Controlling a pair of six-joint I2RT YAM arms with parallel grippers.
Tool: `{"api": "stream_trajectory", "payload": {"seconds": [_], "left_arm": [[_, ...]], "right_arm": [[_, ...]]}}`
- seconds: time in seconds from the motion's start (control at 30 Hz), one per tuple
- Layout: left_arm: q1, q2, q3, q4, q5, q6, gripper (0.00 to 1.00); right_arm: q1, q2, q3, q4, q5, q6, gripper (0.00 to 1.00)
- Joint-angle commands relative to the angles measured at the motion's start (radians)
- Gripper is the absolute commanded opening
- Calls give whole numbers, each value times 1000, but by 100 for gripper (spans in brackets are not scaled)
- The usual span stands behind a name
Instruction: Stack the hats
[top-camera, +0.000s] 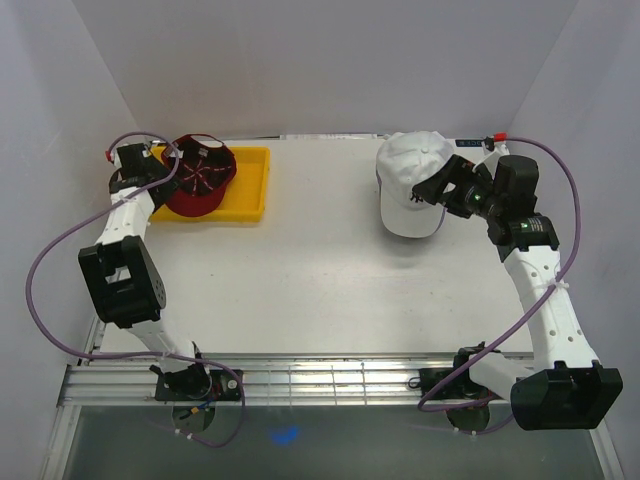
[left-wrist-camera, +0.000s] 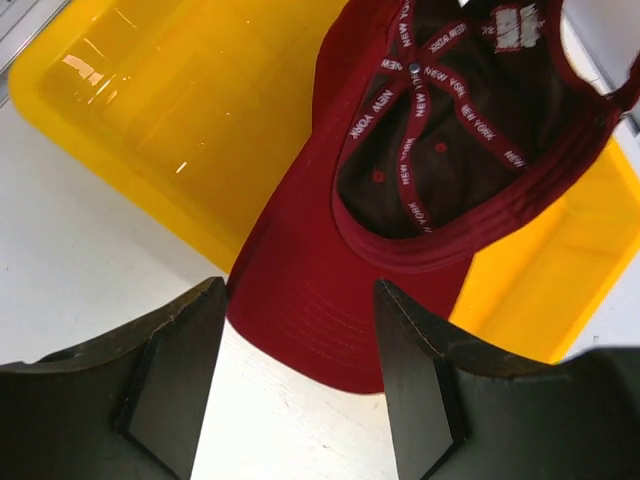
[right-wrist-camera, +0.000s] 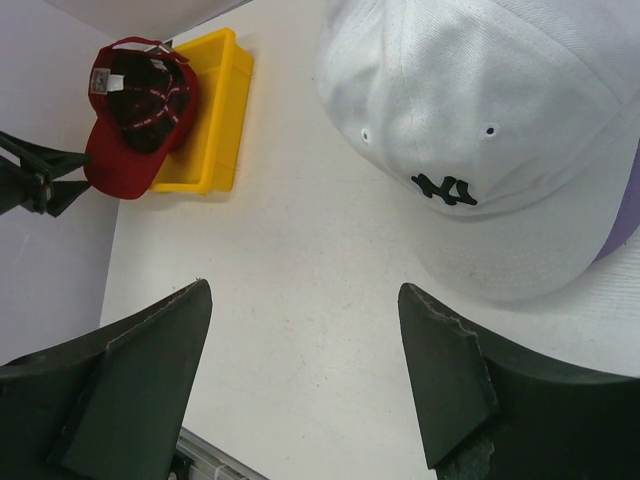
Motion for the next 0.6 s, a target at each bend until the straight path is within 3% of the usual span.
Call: {"api": "stream_trajectory", "payload": {"seconds": [0.0, 0.57], "left_arm": [[-1, 33, 44, 34, 52, 46, 70], [2, 54, 4, 58, 58, 48, 66]], "right_arm": [[5, -24, 27, 6, -8, -27, 80], [4, -25, 15, 9, -8, -33, 80]]}}
